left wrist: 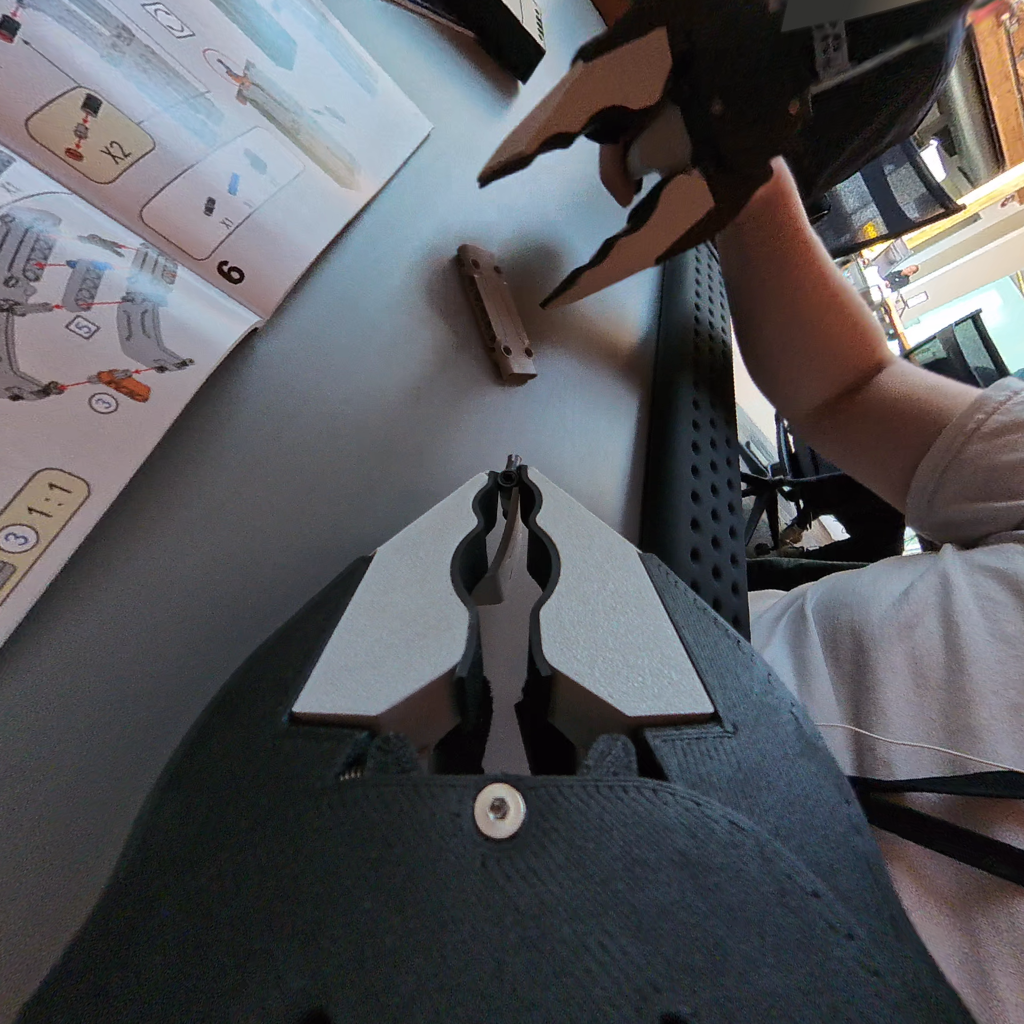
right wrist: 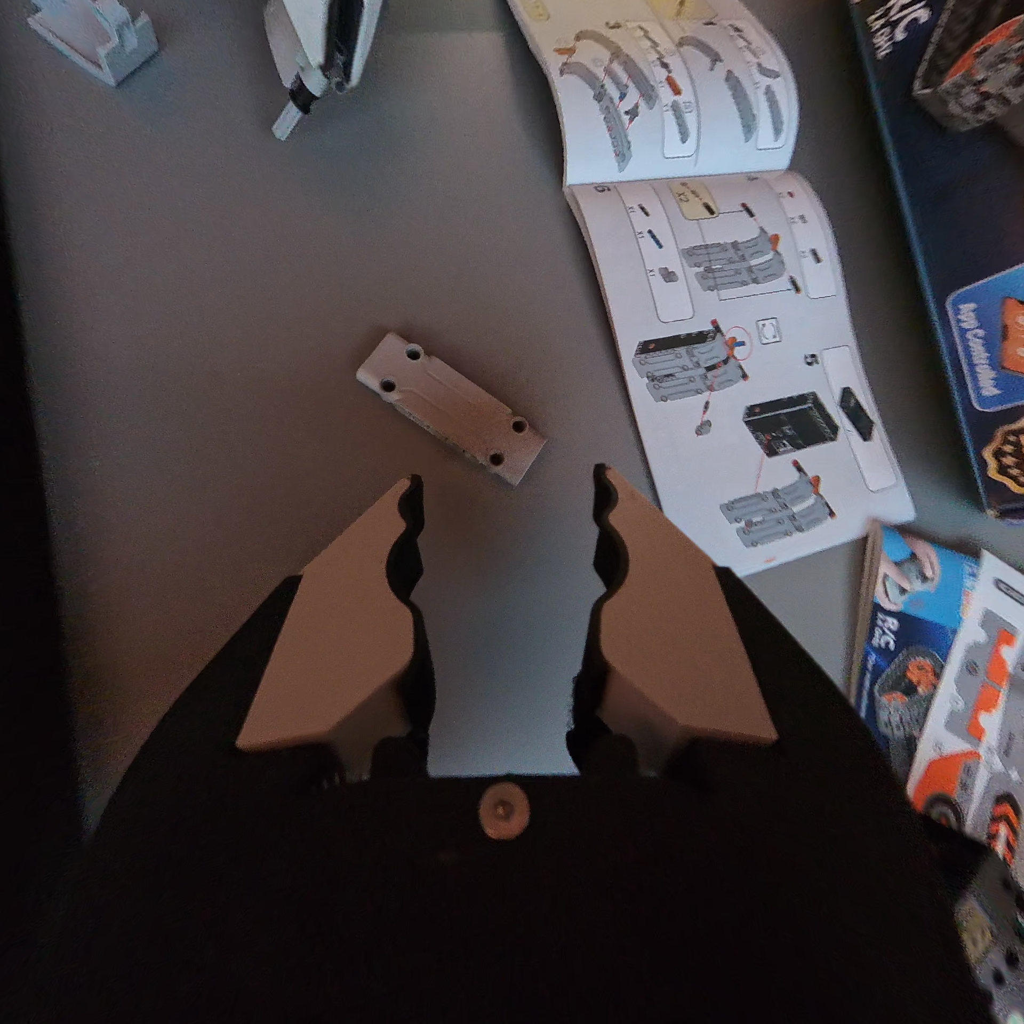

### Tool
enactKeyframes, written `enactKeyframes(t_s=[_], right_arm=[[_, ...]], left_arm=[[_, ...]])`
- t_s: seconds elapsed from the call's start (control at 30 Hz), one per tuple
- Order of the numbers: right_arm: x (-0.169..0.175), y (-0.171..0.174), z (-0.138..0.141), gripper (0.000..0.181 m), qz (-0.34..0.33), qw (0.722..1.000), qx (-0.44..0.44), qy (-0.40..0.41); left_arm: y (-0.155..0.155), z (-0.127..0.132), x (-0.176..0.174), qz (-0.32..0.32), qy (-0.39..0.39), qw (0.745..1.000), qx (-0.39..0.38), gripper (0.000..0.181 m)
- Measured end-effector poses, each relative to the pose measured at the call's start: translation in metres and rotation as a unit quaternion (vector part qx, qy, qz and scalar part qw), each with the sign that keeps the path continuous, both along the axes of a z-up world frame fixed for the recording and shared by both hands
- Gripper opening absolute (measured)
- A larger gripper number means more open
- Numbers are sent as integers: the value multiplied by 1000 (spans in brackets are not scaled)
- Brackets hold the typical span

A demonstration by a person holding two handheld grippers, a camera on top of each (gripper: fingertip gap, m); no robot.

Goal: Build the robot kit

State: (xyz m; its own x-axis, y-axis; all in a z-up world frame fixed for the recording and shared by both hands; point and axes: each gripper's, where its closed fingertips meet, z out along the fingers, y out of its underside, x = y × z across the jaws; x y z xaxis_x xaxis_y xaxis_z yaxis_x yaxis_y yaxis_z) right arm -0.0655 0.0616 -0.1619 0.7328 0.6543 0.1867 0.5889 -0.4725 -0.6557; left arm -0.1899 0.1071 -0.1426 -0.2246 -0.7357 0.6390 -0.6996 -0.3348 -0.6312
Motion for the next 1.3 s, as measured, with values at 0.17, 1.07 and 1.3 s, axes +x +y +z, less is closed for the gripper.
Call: enactKeyframes(t_s=[0.17, 1.07, 1.3], right_arm=[[-18, 9, -13, 60, 129, 988, -69, 39], [-28, 36, 70, 23, 143, 887, 123, -421], [-28, 36, 53, 23, 185, 802, 81, -563]], left_arm=[[-4, -4, 0, -15, 0, 1000, 15, 5], [-33, -8, 7, -47, -4, 999, 15, 5], [-28, -6, 7, -33, -4, 999, 5, 5]])
